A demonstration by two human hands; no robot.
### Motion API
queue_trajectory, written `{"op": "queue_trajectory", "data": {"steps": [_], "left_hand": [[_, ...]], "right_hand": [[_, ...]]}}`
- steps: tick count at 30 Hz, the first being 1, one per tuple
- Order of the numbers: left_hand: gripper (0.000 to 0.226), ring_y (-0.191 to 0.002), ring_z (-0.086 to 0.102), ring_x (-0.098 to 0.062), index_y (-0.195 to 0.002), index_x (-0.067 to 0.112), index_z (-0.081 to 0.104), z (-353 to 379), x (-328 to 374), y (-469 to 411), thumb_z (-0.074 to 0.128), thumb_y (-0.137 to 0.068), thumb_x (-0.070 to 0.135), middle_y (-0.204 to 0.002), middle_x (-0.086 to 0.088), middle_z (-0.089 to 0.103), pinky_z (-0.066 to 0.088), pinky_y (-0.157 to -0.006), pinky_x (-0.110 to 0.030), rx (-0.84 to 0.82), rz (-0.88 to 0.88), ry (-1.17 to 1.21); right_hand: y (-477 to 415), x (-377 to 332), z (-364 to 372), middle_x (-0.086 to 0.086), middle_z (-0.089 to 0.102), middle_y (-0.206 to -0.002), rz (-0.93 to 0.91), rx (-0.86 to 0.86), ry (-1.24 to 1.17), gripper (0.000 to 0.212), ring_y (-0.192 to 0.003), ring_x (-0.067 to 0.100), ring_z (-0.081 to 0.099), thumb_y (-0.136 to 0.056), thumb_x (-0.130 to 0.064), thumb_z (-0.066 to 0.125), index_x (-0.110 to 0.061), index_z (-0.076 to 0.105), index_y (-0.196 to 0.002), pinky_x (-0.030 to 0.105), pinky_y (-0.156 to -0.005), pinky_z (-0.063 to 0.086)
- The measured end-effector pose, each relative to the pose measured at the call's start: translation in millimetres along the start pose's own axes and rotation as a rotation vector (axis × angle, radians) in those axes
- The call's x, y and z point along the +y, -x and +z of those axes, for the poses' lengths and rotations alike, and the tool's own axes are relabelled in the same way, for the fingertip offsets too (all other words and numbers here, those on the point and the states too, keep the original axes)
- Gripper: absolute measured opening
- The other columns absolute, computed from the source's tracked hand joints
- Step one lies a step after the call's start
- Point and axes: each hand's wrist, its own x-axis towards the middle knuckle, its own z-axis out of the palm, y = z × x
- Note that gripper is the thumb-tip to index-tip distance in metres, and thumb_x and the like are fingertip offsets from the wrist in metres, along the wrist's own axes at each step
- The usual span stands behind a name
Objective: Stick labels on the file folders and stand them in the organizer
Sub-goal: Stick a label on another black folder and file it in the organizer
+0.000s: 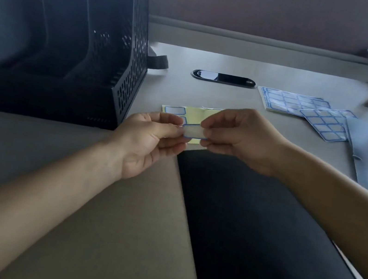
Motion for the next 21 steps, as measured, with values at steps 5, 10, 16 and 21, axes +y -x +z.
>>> {"op": "queue_trajectory", "data": {"steps": [5,10,16,21], "left_hand": [[0.020,-0.060,0.071,-0.015,-0.082,0.010,0.062,9,-8,7,0.058,-0.087,-0.009,-0.068,-0.008,0.070,0.061,-0.063,-0.027,-0.020,-0.085,0.135],[0.020,-0.062,0.072,-0.015,-0.080,0.013,0.060,6,-15,7,0.062,-0.081,-0.007,-0.070,-0.006,0.071,0.061,-0.064,-0.028,-0.033,-0.129,0.140],[0.018,-0.064,0.070,-0.017,-0.072,0.016,0.061,-2,-14,1,0.068,-0.064,0.001,-0.073,-0.007,0.068,0.062,-0.068,-0.031,-0.094,-0.243,0.093],[0.022,-0.071,0.072,-0.020,-0.086,0.013,0.058,-12,-12,-1,0.068,-0.076,-0.004,-0.084,-0.011,0.071,0.062,-0.074,-0.035,-0.110,-0.100,-0.081]], "right_hand": [[10,5,-11,0.009,0.071,-0.080,0.175,-0.093,-0.373,0.016,-0.070,0.018,0.073,-0.088,0.006,0.061,-0.009,0.066,-0.088,0.024,-0.063,0.058],[14,20,-14,0.007,0.071,-0.074,0.192,-0.118,-0.391,0.014,-0.067,0.017,0.072,-0.086,0.003,0.061,-0.009,0.066,-0.090,0.023,-0.061,0.058],[13,29,-11,0.009,0.072,-0.077,0.111,-0.098,-0.278,0.022,-0.071,0.018,0.072,-0.066,-0.011,0.074,-0.008,0.069,-0.088,0.023,-0.068,0.060],[13,34,-5,0.005,0.071,-0.072,0.069,-0.015,-0.207,0.009,-0.071,0.018,0.073,-0.081,0.001,0.072,-0.006,0.070,-0.087,0.021,-0.064,0.057]]}}
